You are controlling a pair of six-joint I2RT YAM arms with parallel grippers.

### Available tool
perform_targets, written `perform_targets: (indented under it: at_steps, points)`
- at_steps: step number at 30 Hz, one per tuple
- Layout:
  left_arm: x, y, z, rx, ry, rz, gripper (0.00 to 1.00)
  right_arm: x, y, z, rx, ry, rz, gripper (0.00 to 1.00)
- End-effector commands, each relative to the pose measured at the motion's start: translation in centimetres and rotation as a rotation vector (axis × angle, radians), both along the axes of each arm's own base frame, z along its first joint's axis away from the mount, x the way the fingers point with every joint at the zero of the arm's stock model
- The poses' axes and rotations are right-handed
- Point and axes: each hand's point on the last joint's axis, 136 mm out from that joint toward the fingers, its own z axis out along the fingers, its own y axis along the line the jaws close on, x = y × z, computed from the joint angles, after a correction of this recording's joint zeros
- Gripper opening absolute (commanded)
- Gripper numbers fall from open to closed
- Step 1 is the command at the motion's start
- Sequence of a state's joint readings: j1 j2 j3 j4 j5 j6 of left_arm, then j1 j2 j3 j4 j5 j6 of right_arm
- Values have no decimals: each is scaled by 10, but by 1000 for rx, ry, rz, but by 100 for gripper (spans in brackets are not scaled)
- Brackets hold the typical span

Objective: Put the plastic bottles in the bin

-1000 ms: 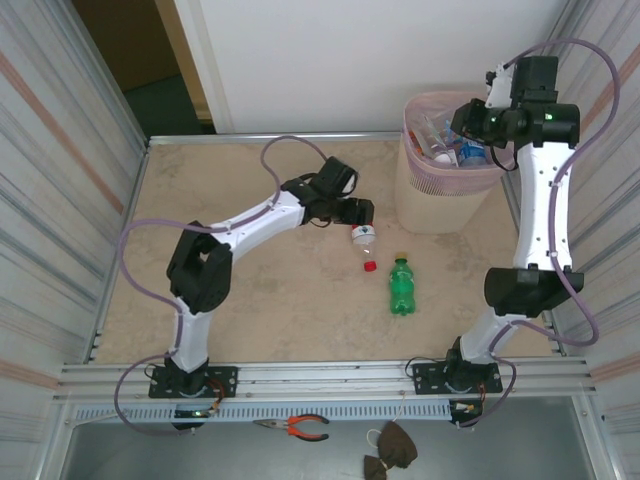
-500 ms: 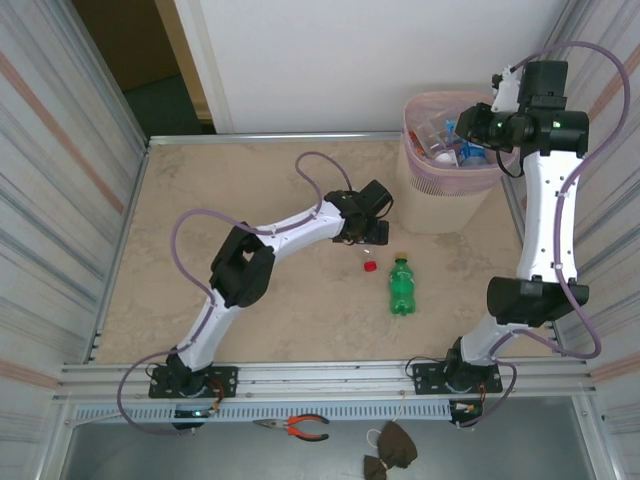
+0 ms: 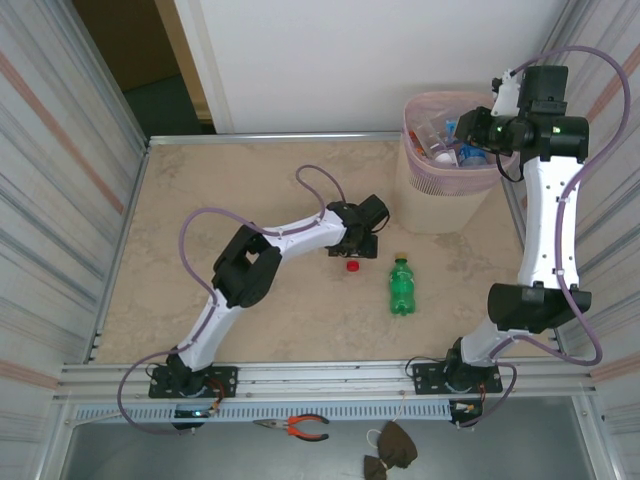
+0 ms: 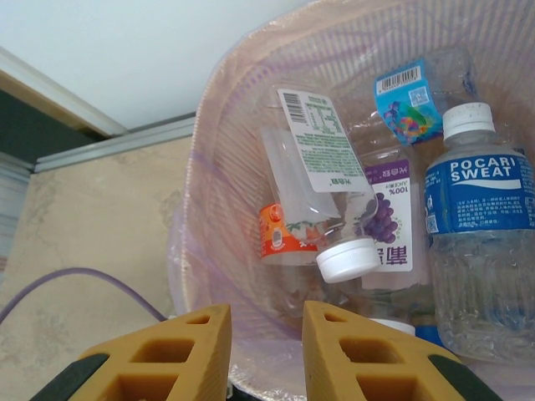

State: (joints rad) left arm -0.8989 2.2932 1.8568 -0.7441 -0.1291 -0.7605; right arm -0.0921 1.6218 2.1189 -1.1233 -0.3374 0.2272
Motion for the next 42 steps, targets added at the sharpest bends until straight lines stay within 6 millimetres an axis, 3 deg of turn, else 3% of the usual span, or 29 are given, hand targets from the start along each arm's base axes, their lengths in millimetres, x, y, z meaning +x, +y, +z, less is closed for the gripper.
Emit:
perform_targets:
  at_steps: [1,4,13,28,37,42]
  points:
    - [-13,8,10,14,6,1,78,-10,3,17,5,-55,14,28]
    - [-25,11,11,23,14,-13,78,-12,6,20,9,-63,22,28]
    - [-46,16,10,9,39,-42,65,-20,14,31,6,-94,35,28]
    - [-49,17,19,-4,12,-70,34,-25,17,38,3,-117,39,27]
    - [-38,15,66,-76,-127,-98,28,-37,23,53,20,-182,57,27]
    - [-31,4,114,-156,-281,-175,26,-49,32,65,48,-276,95,27]
